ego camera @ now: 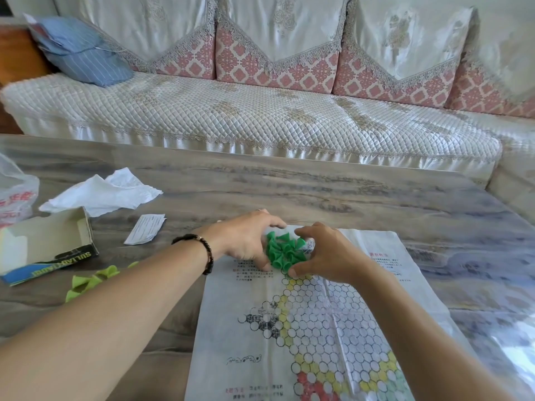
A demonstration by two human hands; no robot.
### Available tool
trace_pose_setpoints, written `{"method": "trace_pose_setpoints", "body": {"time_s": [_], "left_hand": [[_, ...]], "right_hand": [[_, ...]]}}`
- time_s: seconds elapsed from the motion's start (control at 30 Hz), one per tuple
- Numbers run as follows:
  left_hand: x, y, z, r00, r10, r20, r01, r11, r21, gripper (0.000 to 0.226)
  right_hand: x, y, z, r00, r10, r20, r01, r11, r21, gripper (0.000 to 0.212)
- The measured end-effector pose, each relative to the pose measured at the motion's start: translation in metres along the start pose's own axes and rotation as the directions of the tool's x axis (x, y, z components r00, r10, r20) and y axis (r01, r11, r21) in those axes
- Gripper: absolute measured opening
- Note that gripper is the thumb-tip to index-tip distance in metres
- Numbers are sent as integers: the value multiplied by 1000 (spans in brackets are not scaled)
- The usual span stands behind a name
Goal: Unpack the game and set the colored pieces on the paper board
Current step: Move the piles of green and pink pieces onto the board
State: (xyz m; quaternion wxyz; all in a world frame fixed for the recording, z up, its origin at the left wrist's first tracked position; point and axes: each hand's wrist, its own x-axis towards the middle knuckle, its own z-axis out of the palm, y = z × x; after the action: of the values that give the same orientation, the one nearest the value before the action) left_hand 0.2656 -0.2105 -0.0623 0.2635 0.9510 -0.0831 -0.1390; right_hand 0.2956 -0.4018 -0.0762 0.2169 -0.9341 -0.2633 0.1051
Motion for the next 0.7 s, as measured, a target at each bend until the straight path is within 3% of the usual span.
{"method": "trace_pose_setpoints", "body": {"time_s": [0.13, 0.3, 0.43, 0.7], "left_hand": [[-13, -15, -6, 999, -20, -46, 23, 996, 80, 101], [-14, -19, -5, 999, -43, -17, 43, 999, 12, 85], [-6, -10, 3, 997, 11, -79, -6, 998, 65, 68], [-24, -18, 5, 985, 45, -165, -36, 997, 61, 78]], "right_hand": [[-4, 5, -4, 999, 1, 36, 0, 1000, -10, 89], [-5, 1, -3, 1000, -7, 25, 7, 1000, -15, 85], [-5, -2, 1, 1000, 2, -16, -2, 1000, -5, 83], [-22, -13, 3, 990, -20, -142, 15, 999, -35, 84]]}}
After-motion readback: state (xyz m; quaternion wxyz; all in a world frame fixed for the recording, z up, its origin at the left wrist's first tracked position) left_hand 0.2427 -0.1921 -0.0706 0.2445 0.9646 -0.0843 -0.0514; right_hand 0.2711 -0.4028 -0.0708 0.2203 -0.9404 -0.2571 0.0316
